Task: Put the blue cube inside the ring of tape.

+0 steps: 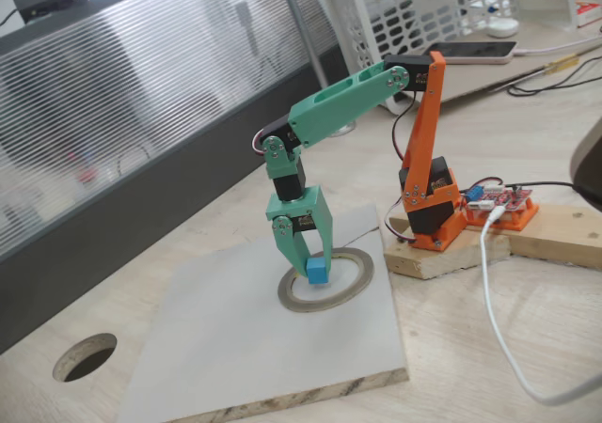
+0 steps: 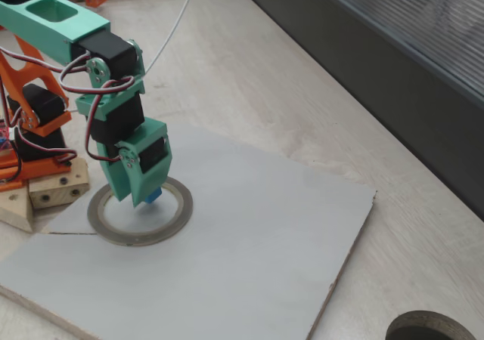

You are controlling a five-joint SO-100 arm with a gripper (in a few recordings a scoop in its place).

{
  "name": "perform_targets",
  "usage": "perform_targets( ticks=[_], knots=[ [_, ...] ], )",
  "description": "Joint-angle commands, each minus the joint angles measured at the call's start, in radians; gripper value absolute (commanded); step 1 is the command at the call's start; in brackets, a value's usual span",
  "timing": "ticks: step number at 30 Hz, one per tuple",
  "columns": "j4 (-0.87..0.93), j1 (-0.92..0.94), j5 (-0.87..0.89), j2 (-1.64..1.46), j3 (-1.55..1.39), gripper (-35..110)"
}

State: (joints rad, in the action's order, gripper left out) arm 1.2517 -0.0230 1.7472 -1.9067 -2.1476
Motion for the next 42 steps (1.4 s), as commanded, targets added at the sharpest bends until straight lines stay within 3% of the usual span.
perform_targets(
  ticks=[1,35,42],
  knots=[
    [0.015,-0.025,0.008,-0.023,-0.014,7],
    [0.015,-0.025,0.006,-0.023,-0.012,8],
    [0.109,-0.025,0.005,-0.023,-0.012,30]
  ],
)
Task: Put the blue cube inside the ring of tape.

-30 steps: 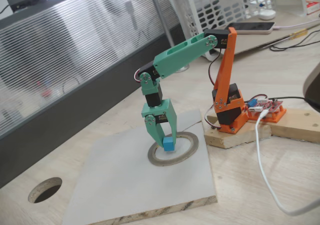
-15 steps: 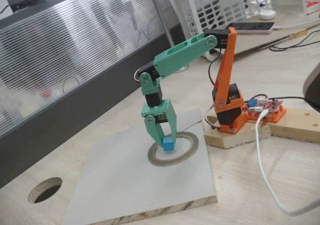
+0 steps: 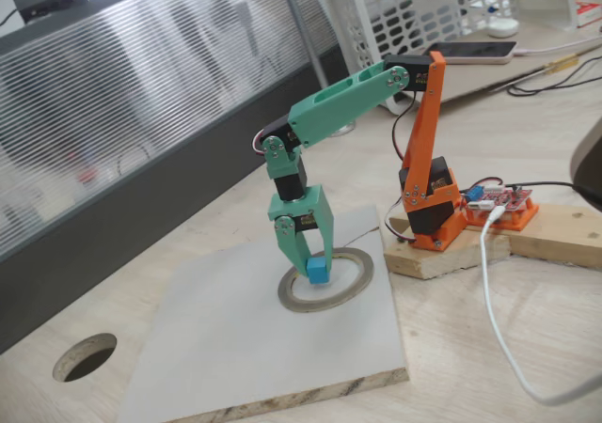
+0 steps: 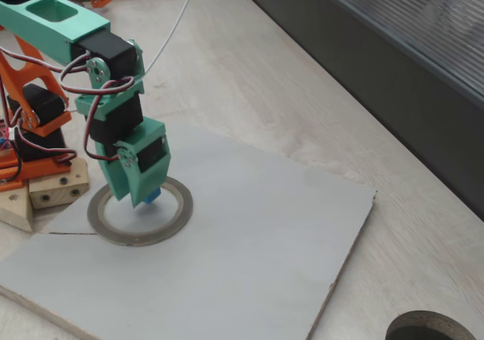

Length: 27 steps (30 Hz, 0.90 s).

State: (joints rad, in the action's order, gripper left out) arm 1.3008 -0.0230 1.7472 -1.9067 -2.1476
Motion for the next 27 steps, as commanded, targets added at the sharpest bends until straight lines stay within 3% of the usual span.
perform_targets(
  ticks=[1,9,27],
  knots=[
    [0.075,-0.025,0.005,-0.023,-0.011,34],
    [0.087,-0.015,0.017,-0.023,-0.011,54],
    [0.077,-0.015,0.011,-0.037,0.002,55]
  ],
)
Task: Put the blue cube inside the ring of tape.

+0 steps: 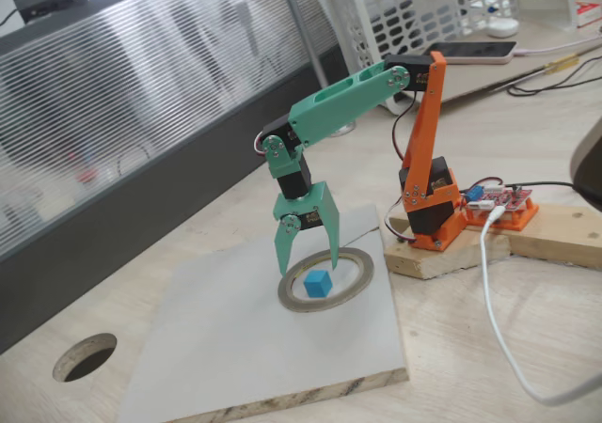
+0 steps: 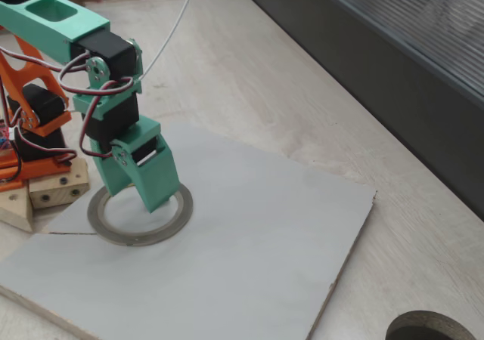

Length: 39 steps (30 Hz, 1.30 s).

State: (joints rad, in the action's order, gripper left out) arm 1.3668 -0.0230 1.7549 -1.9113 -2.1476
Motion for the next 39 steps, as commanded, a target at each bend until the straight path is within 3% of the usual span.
perform_targets(
  ticks=[1,15,26,36,39],
  knots=[
    [0.011,-0.015,0.003,-0.032,0.003,54],
    [0.031,-0.015,0.003,-0.037,0.114,54],
    [0.436,-0.014,0.008,-0.037,0.296,54],
    [0.511,-0.011,0.011,-0.038,0.282,54],
    [0.511,0.029,0.011,-0.038,0.282,47]
  ],
)
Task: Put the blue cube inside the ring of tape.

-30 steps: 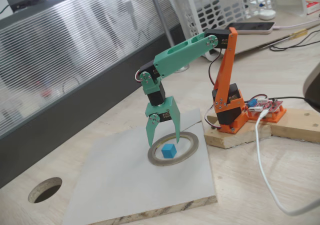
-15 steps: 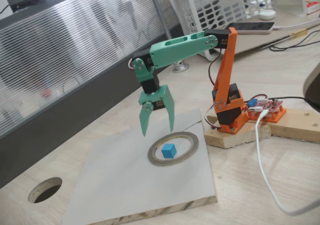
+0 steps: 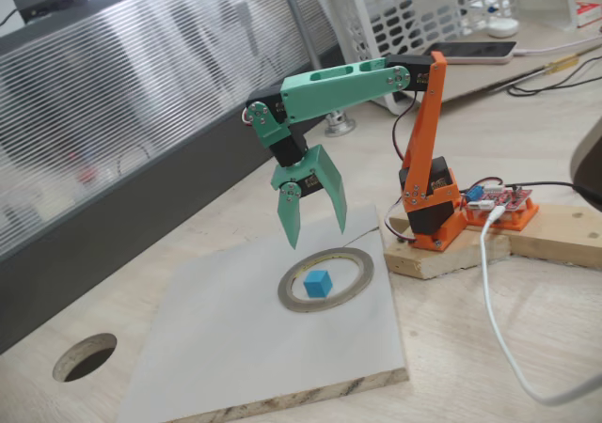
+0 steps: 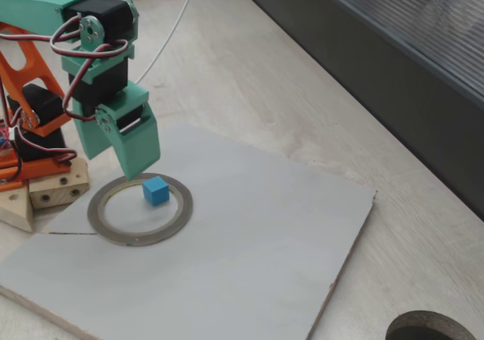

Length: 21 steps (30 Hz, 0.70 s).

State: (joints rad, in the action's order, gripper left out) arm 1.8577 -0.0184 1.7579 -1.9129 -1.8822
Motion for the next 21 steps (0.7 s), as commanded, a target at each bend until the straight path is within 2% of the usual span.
perform_targets(
  ticks=[1,8,10,15,21],
  knots=[
    [0.020,0.046,0.008,-0.037,0.017,43],
    [0.008,0.078,0.008,-0.037,0.017,4],
    [0.008,0.078,0.008,-0.037,0.015,-2],
    [0.017,0.078,0.008,-0.037,0.006,0],
    [0.008,0.078,0.008,-0.107,-0.170,0]
  ],
)
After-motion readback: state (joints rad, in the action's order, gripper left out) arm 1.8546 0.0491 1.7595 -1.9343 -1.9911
